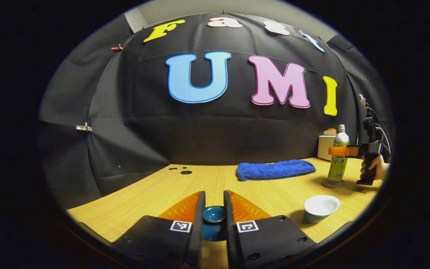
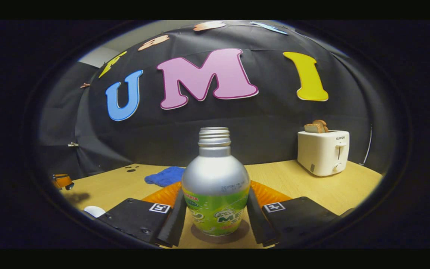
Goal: Open the teacup lid with one hand, grasp the water bottle and pour water into the teacup with the other hand; after pouring, place the water bottle on the coaster and then close the teacup lid.
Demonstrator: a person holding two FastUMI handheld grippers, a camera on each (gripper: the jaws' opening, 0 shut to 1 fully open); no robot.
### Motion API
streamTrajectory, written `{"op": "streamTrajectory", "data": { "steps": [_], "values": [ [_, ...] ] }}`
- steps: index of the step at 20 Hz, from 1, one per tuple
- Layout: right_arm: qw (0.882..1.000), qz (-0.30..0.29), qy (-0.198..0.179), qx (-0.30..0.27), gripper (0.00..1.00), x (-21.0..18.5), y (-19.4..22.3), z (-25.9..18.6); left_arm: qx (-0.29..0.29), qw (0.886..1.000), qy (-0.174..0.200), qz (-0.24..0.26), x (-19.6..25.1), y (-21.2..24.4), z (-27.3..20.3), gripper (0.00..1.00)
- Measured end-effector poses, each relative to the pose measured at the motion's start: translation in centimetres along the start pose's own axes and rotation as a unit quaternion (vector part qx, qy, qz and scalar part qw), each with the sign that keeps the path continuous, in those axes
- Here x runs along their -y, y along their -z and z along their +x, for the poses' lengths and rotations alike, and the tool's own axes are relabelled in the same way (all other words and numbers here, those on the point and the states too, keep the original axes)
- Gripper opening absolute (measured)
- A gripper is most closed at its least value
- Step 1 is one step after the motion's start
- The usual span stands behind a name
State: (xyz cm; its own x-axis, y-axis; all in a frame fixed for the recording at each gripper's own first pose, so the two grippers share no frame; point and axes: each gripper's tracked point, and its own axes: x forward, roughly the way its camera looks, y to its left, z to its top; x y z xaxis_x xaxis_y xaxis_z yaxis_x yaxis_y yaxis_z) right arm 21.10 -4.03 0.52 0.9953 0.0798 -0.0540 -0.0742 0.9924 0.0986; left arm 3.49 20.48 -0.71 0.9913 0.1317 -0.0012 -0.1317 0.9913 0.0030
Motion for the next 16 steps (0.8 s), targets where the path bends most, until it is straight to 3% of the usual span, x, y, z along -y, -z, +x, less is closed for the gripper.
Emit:
{"op": "streamTrajectory", "data": {
  "steps": [6, 11, 13, 14, 16],
  "values": [
    [0.999, -0.043, 0.006, -0.005, 0.79, 0.1, 1.3, 0.3, 0.000, 1.000, 0.000, 0.000, 0.0, 0.0, 0.0, 0.30],
    [0.999, -0.030, 0.011, -0.023, 0.82, 0.4, 2.0, 0.2, 0.000, 1.000, 0.000, 0.000, 0.0, 0.0, 0.0, 0.30],
    [0.999, -0.031, 0.016, -0.032, 0.89, 0.8, 2.5, 0.1, 0.000, 1.000, 0.000, 0.000, 0.0, 0.0, 0.0, 0.30],
    [0.999, -0.031, 0.020, -0.035, 1.00, 0.9, 2.5, -0.1, 0.000, 1.000, 0.000, 0.000, 0.0, 0.0, 0.0, 0.30],
    [0.999, -0.033, 0.027, -0.033, 1.00, 1.2, 2.1, -0.5, 0.000, 1.000, 0.000, 0.000, 0.0, 0.0, 0.0, 0.30]
  ]
}}
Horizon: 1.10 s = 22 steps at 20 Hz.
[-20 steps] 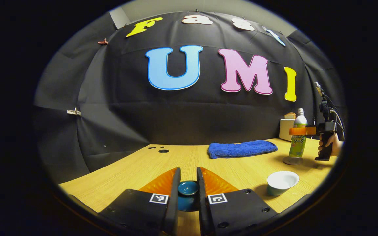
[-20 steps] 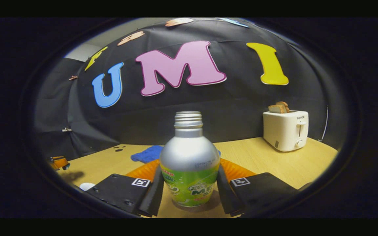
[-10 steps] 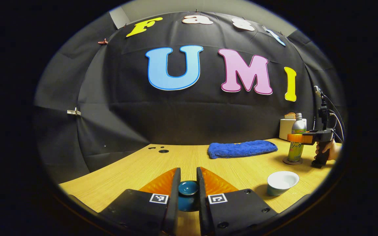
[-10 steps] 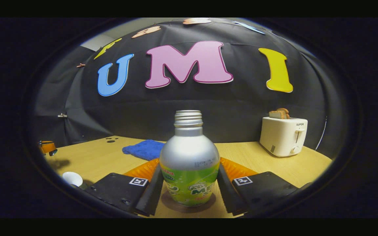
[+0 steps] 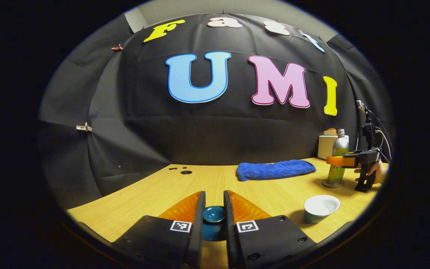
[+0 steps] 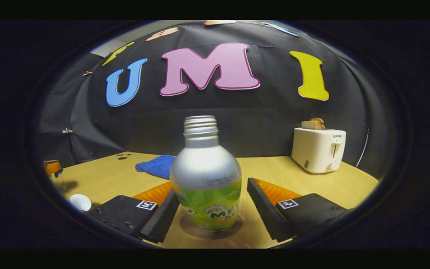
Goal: Open the teacup lid with one hand, grasp the water bottle and pour water into the teacup with the other hand; after pouring, place the water bottle on the coaster and then close the teacup lid.
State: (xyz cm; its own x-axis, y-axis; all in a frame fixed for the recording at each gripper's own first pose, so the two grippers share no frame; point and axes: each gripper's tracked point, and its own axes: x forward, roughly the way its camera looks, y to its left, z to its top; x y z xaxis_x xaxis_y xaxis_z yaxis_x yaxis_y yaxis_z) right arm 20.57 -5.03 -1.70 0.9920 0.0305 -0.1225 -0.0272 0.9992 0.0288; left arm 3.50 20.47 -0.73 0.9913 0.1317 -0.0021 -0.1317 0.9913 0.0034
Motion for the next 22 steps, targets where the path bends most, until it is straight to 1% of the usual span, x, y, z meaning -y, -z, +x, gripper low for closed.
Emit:
{"op": "streamTrajectory", "data": {
  "steps": [4, 9, 14, 16, 19, 22],
  "values": [
    [1.000, 0.017, -0.001, -0.010, 1.00, -0.3, 0.4, -1.2, 0.000, 1.000, 0.000, 0.000, 0.0, 0.0, 0.0, 0.30],
    [1.000, -0.010, 0.000, -0.009, 1.00, -0.6, 0.5, -3.0, 0.000, 1.000, 0.000, 0.000, 0.0, 0.0, 0.0, 0.30],
    [0.999, -0.023, 0.031, 0.000, 1.00, 0.0, -0.8, -5.6, -0.001, 1.000, -0.003, 0.000, -0.1, -0.1, 0.0, 0.30],
    [0.999, -0.025, 0.031, 0.002, 1.00, -0.5, -1.1, -7.1, -0.001, 1.000, -0.003, 0.000, -0.1, 0.0, 0.0, 0.29],
    [0.999, -0.024, 0.029, 0.021, 1.00, -0.7, -1.8, -9.6, -0.001, 1.000, -0.003, 0.000, -0.1, 0.0, 0.0, 0.29],
    [0.999, -0.020, 0.022, 0.027, 1.00, -1.1, -1.6, -12.1, -0.001, 1.000, -0.003, 0.000, -0.1, -0.1, -0.1, 0.29]
  ]
}}
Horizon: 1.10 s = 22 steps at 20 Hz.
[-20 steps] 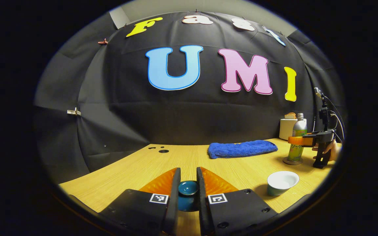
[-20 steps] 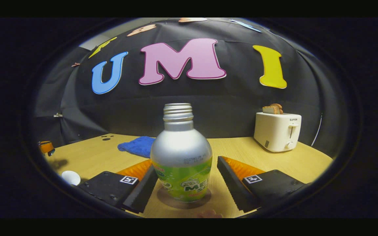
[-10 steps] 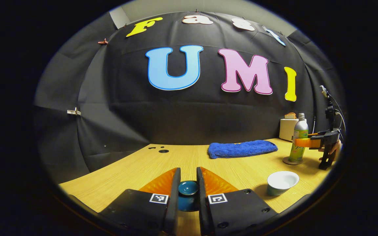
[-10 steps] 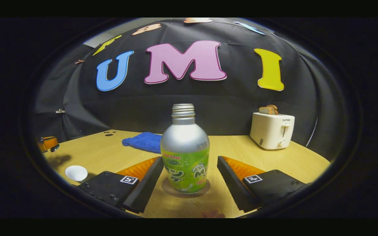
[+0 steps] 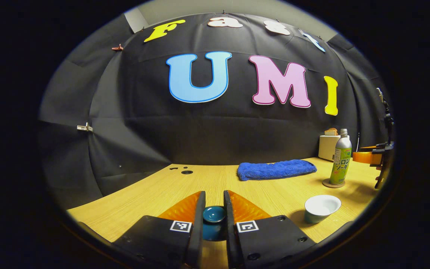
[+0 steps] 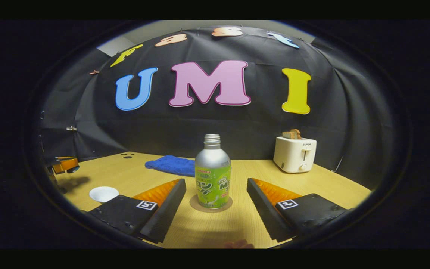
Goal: Open the teacup lid with one hand, grasp the water bottle and pour water into the teacup with the other hand; after pouring, place the water bottle on the coaster and then close the teacup lid.
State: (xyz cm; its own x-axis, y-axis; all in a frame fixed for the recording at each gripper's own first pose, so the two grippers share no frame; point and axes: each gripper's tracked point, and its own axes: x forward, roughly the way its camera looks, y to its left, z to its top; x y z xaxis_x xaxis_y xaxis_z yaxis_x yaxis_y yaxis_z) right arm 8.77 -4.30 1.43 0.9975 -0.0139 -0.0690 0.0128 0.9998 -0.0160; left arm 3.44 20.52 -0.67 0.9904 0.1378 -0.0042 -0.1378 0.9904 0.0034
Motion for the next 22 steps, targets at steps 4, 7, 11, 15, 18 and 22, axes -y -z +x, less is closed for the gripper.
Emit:
{"op": "streamTrajectory", "data": {
  "steps": [4, 7, 11, 15, 18, 22],
  "values": [
    [1.000, 0.010, -0.005, 0.002, 1.00, -0.1, 0.6, -2.5, 0.000, 1.000, 0.001, 0.000, 0.0, 0.0, 0.0, 0.29],
    [1.000, 0.003, -0.008, 0.002, 1.00, -0.1, 1.2, -3.3, 0.000, 1.000, 0.001, 0.000, 0.0, 0.1, 0.0, 0.29],
    [1.000, 0.020, -0.017, -0.003, 1.00, -0.6, 2.0, -4.1, 0.001, 1.000, 0.021, 0.002, 0.5, 0.0, -0.2, 0.30],
    [0.999, 0.036, -0.022, 0.004, 1.00, -0.3, 2.4, -4.1, -0.002, 0.998, 0.057, -0.010, 3.8, -0.2, -0.4, 0.30],
    [1.000, 0.020, -0.013, 0.019, 1.00, 0.4, 1.9, -4.2, 0.005, 0.995, 0.096, -0.005, 7.4, -0.9, -1.1, 0.30],
    [0.999, 0.009, -0.014, 0.028, 1.00, 0.4, 1.7, -4.5, 0.000, 0.986, 0.165, 0.003, 13.4, -1.4, -1.9, 0.30]
  ]
}}
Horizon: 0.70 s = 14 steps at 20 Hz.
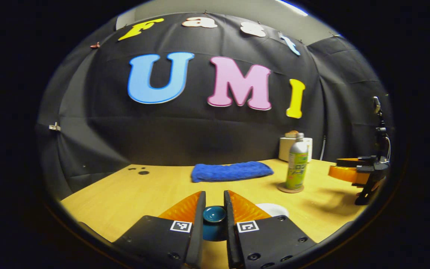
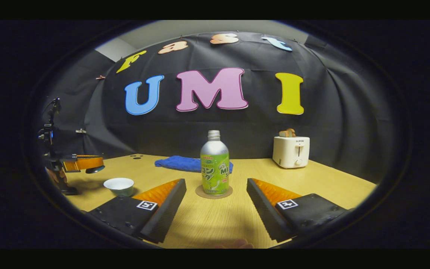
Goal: Open the teacup lid with one hand, grasp the water bottle and pour water into the teacup with the other hand; after pouring, place the water bottle on the coaster and then close the teacup lid.
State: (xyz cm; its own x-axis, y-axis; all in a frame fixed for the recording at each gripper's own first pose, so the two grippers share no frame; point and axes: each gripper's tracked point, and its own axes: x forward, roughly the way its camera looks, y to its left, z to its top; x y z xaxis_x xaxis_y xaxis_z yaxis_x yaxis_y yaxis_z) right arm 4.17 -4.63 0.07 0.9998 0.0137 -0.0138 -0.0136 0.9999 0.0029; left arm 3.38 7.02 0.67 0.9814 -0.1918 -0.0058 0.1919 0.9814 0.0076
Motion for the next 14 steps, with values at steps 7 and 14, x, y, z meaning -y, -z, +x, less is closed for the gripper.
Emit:
{"op": "streamTrajectory", "data": {
  "steps": [7, 14],
  "values": [
    [1.000, 0.000, 0.004, 0.002, 1.00, 0.2, 0.0, 0.1, -0.039, 0.997, 0.064, 0.032, 5.5, 1.9, 2.8, 0.29],
    [1.000, 0.000, 0.004, 0.002, 1.00, 0.2, 0.0, 0.1, -0.065, 0.995, 0.070, 0.029, 6.3, 2.8, 4.4, 0.30]
  ]
}}
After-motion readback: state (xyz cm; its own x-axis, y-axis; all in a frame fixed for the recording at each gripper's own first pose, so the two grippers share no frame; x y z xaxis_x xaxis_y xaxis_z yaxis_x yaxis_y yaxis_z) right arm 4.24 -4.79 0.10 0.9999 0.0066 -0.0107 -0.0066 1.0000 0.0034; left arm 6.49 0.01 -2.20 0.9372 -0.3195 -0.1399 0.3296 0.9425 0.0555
